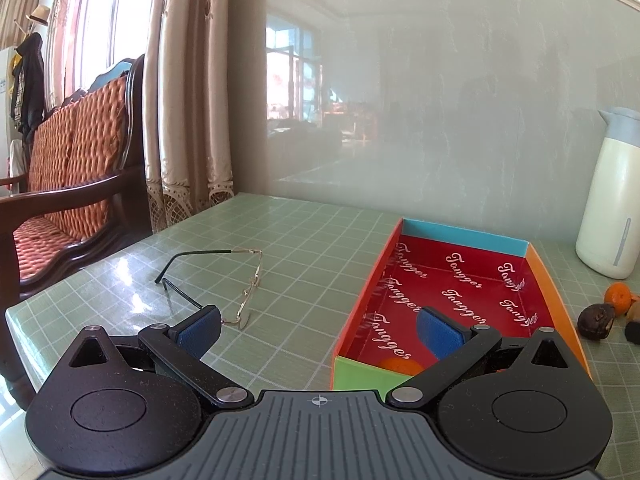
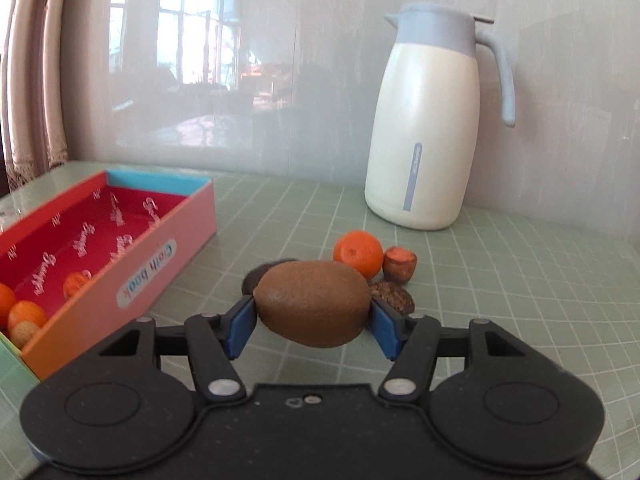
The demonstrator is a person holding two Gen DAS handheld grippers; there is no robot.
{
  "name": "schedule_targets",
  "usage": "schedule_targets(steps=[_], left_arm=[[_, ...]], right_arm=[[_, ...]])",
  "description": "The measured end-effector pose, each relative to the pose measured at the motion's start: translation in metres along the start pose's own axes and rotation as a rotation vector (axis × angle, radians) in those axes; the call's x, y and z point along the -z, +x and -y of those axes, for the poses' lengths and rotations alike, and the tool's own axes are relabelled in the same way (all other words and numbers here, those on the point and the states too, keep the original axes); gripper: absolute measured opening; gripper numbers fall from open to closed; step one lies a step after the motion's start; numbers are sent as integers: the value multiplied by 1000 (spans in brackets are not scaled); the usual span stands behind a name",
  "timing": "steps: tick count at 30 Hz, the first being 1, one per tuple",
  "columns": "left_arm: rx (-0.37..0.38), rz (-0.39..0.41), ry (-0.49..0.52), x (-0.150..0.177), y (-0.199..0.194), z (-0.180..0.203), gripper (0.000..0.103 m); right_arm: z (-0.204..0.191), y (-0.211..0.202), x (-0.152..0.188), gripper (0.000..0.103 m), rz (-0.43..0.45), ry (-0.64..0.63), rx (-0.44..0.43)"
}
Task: Organize fruits
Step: 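Carry the kiwi with the right gripper into the red box and release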
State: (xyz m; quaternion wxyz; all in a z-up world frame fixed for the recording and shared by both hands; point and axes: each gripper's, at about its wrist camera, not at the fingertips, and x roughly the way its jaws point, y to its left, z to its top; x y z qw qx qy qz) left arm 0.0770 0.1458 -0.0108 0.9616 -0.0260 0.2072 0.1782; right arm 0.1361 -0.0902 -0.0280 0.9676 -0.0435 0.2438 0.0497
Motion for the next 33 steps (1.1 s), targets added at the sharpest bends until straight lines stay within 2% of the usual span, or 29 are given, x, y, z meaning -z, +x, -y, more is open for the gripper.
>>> schedule_targets(steps=[12,22,27,33], left_arm=[[-32,-1,-11,0,2,-15,103],[-56,-8,-7,2,4,-29,103],[-64,-9,-10,3,4,-35,103],[-64,-11,-14,3,4,-39,103]], right_arm=[[-32,-18,-9,60,87,-7,-94],[-61,-19,-13,60,126,-11,-178],[-82,-25,-11,60,161,-56,-231],[-100,-25,-9,60,154,-107,-268]])
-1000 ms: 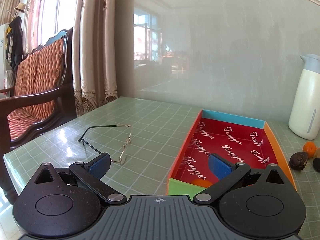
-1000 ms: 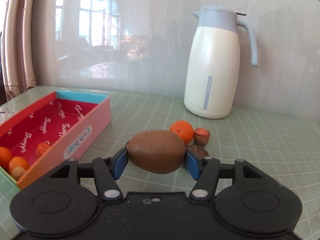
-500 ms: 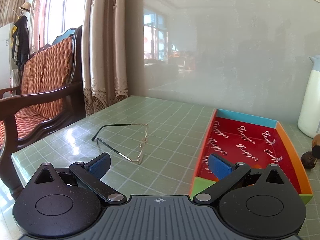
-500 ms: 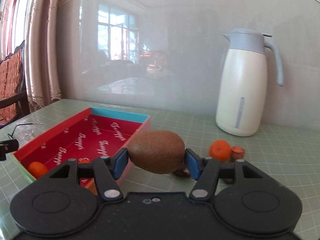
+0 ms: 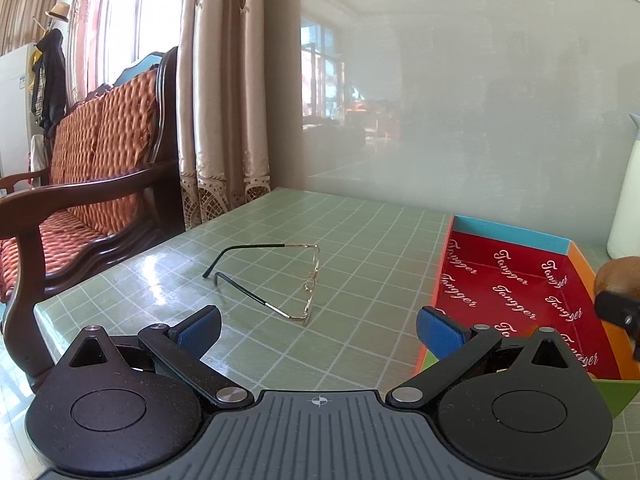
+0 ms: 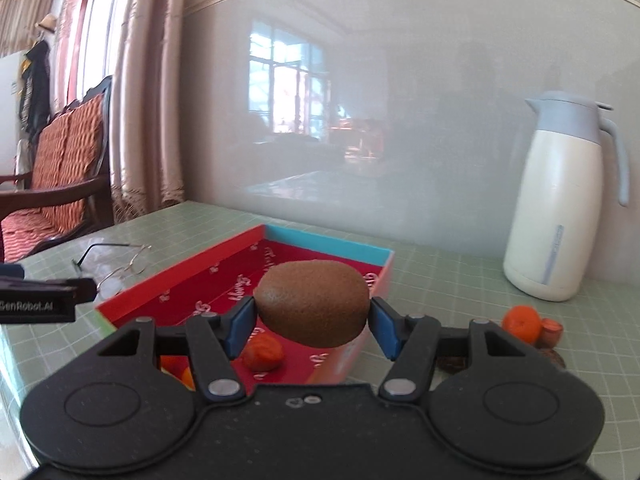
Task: Organize fruits
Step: 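Carry the kiwi with the right gripper into the red box and release, then reach the left gripper to the dark brown dried fruit and close on it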
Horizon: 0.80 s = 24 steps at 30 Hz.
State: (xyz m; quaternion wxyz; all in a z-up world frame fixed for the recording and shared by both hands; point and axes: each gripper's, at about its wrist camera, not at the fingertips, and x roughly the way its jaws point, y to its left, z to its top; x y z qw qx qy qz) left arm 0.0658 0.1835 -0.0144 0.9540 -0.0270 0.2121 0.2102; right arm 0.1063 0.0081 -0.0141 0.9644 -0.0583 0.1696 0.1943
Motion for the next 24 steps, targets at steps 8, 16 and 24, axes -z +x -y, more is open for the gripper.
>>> schedule_targets(steps=[8,16,24], left_arm=[[1,0,5,0,0,0,103],[7,-3,10,-1,0,3,103],[28,0,12,-2,-1,11,103]], right_arm=[[-13,6,5,70,-32,-49,-18],[-5,-2,4,76,6,-24,14],[10,-7,8,76,-4,-34,52]])
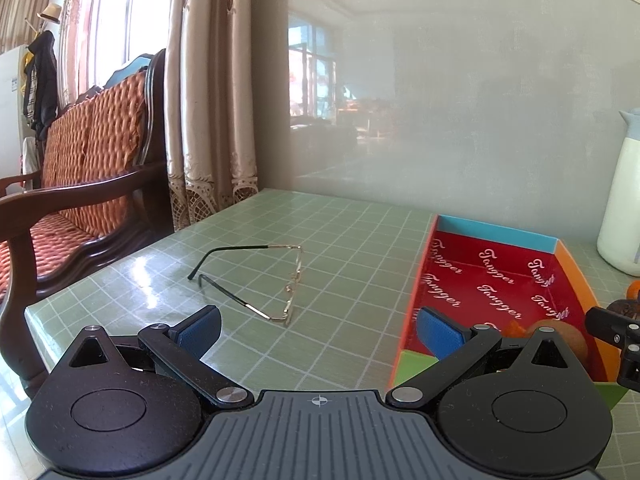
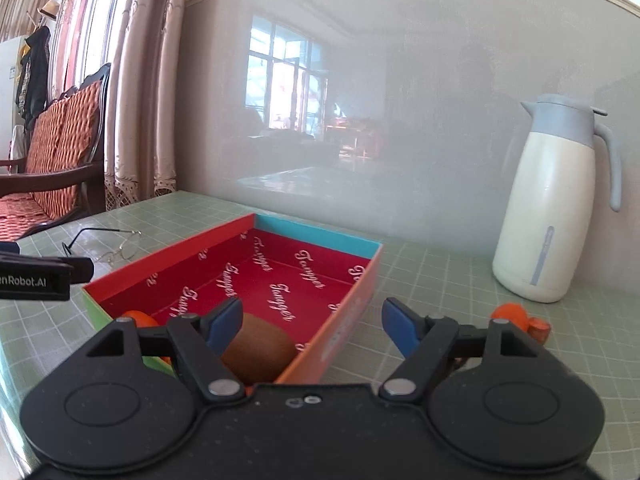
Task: Organize fruits
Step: 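Reach the left gripper to the dark brown dried fruit and close on it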
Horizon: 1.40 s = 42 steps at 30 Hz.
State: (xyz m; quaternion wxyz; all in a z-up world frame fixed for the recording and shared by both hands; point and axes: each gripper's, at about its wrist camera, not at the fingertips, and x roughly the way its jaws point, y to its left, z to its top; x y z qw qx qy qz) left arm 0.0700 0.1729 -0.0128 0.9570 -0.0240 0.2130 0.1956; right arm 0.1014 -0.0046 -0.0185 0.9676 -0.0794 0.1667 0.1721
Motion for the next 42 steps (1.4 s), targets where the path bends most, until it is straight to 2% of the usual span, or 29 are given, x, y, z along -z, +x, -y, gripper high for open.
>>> schedule_targets(steps=[17,30,42], left_arm=[[104,4,27,-2,-11,54,103],[222,5,91,-1,-26,125,103],[389,5,163,11,-45,207,103]], right_arm=[[64,-23,11,77,-11,-5,147],[129,-45,23,77,-37,72,299],[197,-82,42,78,-39,186,447]])
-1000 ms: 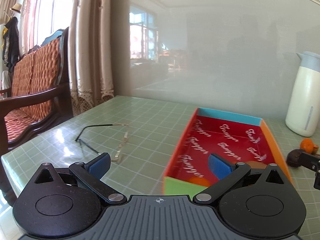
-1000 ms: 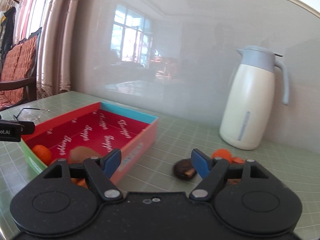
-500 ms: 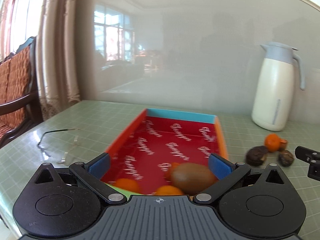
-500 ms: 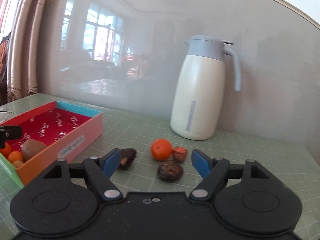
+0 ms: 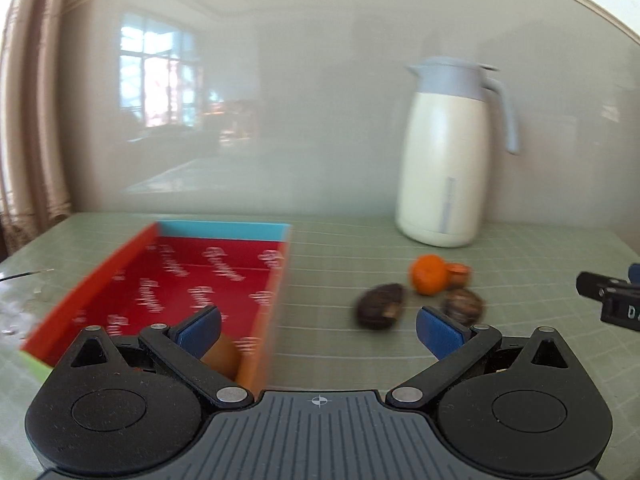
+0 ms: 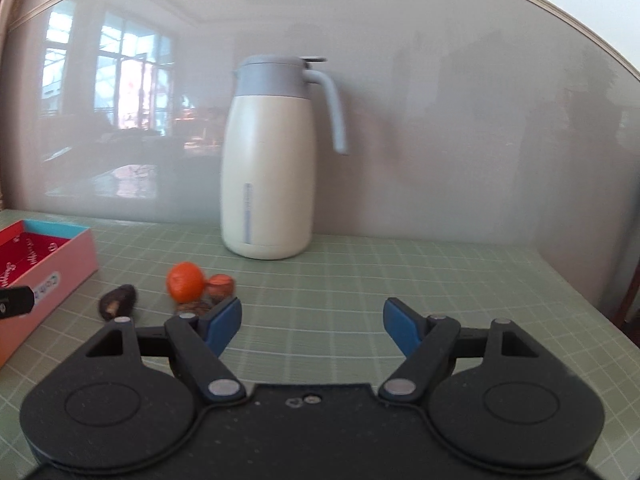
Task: Organize fruits
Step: 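Reach the left gripper to the dark brown dried fruit and close on it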
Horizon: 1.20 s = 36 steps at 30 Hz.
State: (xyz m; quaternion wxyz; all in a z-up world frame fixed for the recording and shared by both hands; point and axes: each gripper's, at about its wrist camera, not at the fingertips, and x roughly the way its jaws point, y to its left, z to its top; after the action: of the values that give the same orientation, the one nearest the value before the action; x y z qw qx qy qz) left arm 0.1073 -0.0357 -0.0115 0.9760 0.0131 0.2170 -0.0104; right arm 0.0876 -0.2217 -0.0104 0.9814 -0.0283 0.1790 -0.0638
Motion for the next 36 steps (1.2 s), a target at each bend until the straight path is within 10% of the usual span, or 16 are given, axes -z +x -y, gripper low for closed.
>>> schedule_targets(steps=[15,33,36], left_arm=[[141,-65,106,-4,37,86,85],[120,-164,95,-8,94,127,82],[109,-200,85,-8,103,128,63]], right_arm=[[91,11,20,79,-50,101,183],[111,32,23,79,-83,180,199],[112,34,24,79,-90,182,197]])
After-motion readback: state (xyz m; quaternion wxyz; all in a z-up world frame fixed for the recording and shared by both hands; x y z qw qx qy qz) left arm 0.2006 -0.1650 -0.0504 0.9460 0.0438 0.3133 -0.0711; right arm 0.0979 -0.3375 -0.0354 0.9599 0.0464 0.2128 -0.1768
